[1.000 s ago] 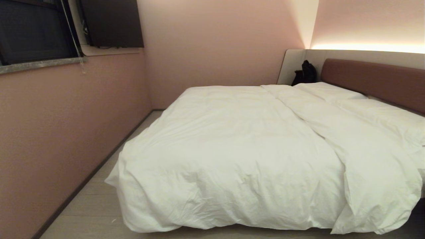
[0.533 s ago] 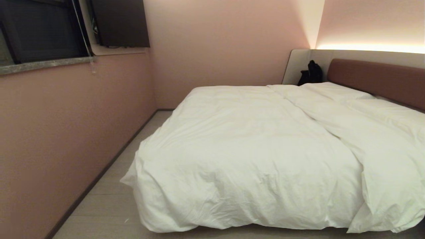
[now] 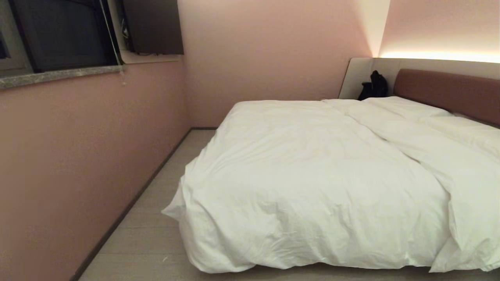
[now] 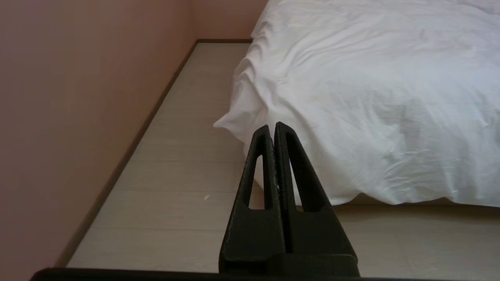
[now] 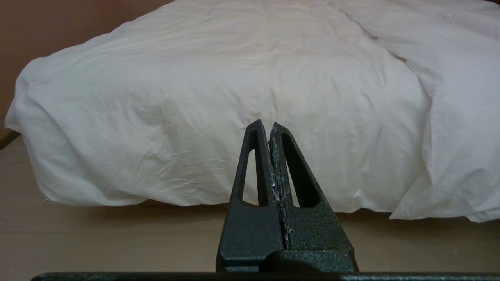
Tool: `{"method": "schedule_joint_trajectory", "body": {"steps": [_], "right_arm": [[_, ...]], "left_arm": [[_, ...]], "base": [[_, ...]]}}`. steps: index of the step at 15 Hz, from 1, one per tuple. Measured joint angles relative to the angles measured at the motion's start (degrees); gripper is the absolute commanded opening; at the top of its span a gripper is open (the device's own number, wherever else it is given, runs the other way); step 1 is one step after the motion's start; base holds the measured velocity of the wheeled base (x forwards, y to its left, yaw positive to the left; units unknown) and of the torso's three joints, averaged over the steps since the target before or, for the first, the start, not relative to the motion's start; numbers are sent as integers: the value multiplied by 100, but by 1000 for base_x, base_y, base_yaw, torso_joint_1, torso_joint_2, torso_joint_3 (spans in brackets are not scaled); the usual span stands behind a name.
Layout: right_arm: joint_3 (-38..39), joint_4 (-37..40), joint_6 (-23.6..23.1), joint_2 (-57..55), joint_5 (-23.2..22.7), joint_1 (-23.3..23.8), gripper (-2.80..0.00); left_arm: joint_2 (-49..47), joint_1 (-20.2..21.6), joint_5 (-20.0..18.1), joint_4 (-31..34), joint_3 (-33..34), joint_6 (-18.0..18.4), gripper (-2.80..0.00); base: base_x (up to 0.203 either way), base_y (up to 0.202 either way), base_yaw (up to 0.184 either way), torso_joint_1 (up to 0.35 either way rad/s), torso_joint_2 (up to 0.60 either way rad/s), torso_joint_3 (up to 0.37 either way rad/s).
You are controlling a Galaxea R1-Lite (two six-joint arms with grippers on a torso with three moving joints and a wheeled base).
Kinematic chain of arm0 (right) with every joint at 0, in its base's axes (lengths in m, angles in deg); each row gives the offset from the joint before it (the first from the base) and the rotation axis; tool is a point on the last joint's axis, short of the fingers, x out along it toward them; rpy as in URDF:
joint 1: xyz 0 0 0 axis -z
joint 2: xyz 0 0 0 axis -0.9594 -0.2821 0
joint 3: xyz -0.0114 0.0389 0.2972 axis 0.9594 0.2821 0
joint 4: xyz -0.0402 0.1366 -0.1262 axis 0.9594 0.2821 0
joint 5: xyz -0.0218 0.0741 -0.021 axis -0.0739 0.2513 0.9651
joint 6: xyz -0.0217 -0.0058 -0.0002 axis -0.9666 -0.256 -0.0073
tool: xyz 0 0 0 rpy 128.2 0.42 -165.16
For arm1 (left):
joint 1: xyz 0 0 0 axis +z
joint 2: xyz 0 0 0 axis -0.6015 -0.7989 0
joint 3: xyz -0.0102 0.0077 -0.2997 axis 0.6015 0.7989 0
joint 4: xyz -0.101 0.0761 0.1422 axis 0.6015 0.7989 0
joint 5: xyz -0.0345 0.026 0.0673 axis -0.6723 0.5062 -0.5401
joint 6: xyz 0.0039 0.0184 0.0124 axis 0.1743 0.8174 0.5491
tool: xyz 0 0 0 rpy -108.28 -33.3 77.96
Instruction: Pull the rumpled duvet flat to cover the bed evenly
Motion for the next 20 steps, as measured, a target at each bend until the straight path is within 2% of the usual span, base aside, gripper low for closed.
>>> {"method": "schedule_joint_trajectory", "body": {"steps": [20], "right_arm": [[0, 2, 0, 0, 2, 0, -280]], "left_arm": [[0, 0, 5, 0, -3, 28, -280]], "base": [[0, 198, -1, 2, 3, 2]]}}
